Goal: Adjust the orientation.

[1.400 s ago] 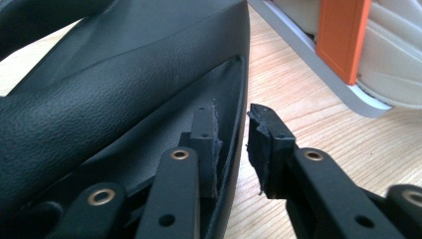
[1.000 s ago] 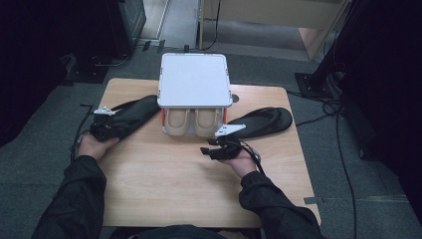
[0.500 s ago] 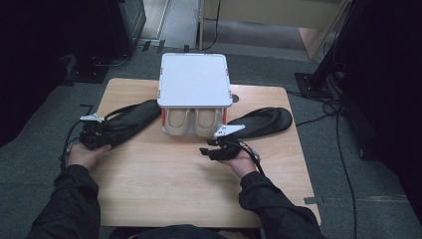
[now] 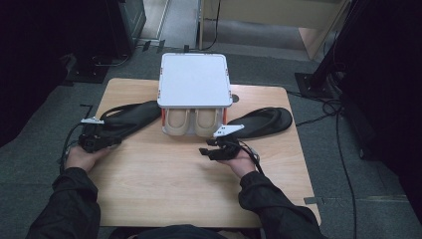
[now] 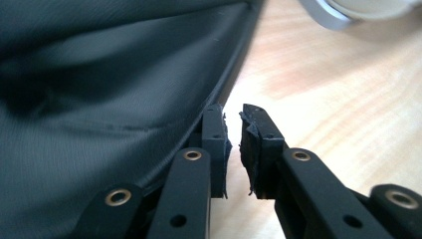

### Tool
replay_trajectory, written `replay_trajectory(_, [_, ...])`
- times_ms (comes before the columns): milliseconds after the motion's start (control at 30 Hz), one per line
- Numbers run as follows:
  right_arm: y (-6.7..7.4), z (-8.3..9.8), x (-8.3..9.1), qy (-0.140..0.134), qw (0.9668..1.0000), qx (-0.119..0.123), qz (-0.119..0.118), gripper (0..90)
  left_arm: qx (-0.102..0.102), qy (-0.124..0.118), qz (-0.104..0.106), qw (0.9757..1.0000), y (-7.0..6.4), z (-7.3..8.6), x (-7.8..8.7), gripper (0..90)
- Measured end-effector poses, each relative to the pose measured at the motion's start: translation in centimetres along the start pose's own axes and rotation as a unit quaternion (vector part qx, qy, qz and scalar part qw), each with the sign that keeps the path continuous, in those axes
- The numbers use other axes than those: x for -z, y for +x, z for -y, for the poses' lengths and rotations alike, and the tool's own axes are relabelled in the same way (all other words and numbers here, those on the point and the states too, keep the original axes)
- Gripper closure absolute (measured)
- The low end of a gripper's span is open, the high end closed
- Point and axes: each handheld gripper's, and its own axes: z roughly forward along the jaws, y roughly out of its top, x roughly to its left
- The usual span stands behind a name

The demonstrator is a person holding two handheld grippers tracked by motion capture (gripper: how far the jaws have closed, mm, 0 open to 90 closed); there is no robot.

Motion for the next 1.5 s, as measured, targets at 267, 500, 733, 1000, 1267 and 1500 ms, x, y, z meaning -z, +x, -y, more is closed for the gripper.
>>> replay_trajectory(267, [0.1,0.0,-0.1,0.002,1.0000,0.000,-0.001,50.3,0.035,-0.025,-0.020,0.9989,1.9,-0.3,0.2,78.0])
replay_trajectory(500, [0.2,0.1,-0.1,0.004,1.0000,0.000,0.001,50.3,0.050,-0.044,-0.036,0.9971,3.3,-1.1,-0.3,76.8])
replay_trajectory(733, [0.5,0.3,-0.1,0.006,1.0000,0.000,0.001,50.3,0.056,-0.060,-0.052,0.9952,4.5,-2.7,-0.9,79.0])
replay_trajectory(1000, [0.4,0.6,0.2,0.007,0.9999,-0.005,0.009,50.3,0.059,-0.078,-0.044,0.9942,4.6,-4.0,-0.9,86.5])
replay_trajectory(1267, [0.2,0.8,0.5,0.008,0.9998,-0.010,0.014,50.3,0.017,-0.087,-0.024,0.9958,1.2,-7.0,-1.3,88.1])
replay_trajectory(1500, [0.2,1.2,0.6,0.008,0.9998,-0.008,0.016,50.2,0.001,-0.080,-0.010,0.9968,-1.1,-10.0,-3.9,88.1])
